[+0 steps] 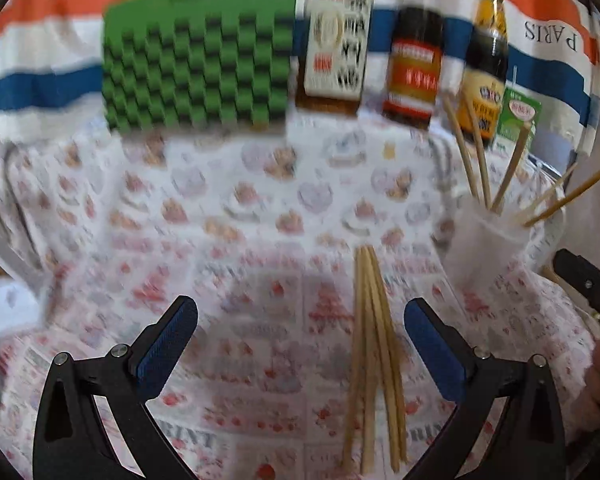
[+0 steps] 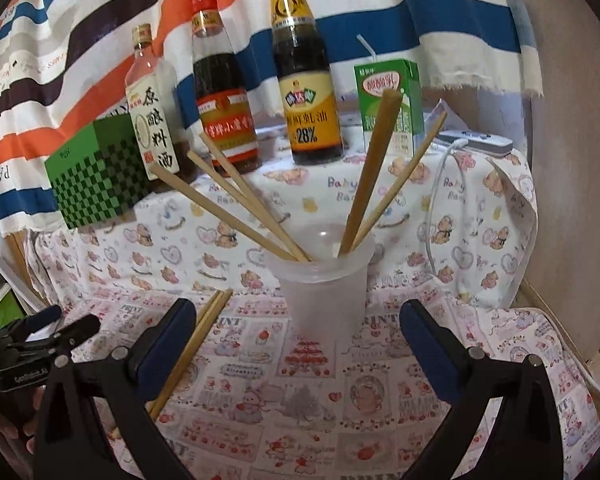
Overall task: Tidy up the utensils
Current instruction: 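Move the left gripper back down toward the chopstick bundle, then close the left gripper on one chopstick while the right gripper approaches the bundle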
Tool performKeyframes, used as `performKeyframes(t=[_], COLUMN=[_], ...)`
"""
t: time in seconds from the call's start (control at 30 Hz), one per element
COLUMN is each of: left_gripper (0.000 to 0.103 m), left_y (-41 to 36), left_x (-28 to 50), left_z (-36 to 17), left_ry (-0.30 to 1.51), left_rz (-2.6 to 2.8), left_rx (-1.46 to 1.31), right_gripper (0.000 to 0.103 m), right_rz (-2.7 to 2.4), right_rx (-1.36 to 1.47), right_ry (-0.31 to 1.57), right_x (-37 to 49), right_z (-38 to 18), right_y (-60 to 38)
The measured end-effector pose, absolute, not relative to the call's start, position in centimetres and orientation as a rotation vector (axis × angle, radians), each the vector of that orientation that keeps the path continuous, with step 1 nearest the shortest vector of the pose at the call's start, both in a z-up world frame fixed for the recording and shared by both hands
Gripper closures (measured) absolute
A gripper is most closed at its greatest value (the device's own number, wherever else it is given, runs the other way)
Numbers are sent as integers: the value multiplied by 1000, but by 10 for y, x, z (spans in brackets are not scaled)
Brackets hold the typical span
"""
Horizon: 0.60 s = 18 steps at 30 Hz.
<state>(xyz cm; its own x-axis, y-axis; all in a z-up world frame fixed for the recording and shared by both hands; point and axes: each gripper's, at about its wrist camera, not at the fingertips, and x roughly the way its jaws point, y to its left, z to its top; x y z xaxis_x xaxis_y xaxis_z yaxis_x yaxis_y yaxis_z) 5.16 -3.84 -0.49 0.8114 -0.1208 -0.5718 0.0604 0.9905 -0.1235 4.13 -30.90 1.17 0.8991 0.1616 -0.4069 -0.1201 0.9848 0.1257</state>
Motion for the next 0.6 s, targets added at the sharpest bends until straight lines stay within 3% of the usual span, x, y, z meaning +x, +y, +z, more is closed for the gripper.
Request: performKeyframes(t=[0.03, 0.13, 0.33, 0.6], left_gripper=[1, 20, 48, 60], left_y=[-38, -38, -50, -71], left_x=[55, 59, 69, 71], left_z=[-8, -16, -31, -43], left_ry=[643, 684, 793, 878], left_rz=[-101, -49, -90, -142], left_rx=[-109, -95, -40, 53], right_gripper=[1, 1, 1, 1], right_rz=[146, 157, 171, 157], right_rx=[88, 64, 65, 77], right_ry=[441, 478, 543, 568], right_x=[43, 47, 54, 58], right_z=[11, 8, 1, -2], right_y=[-308, -305, -303, -304])
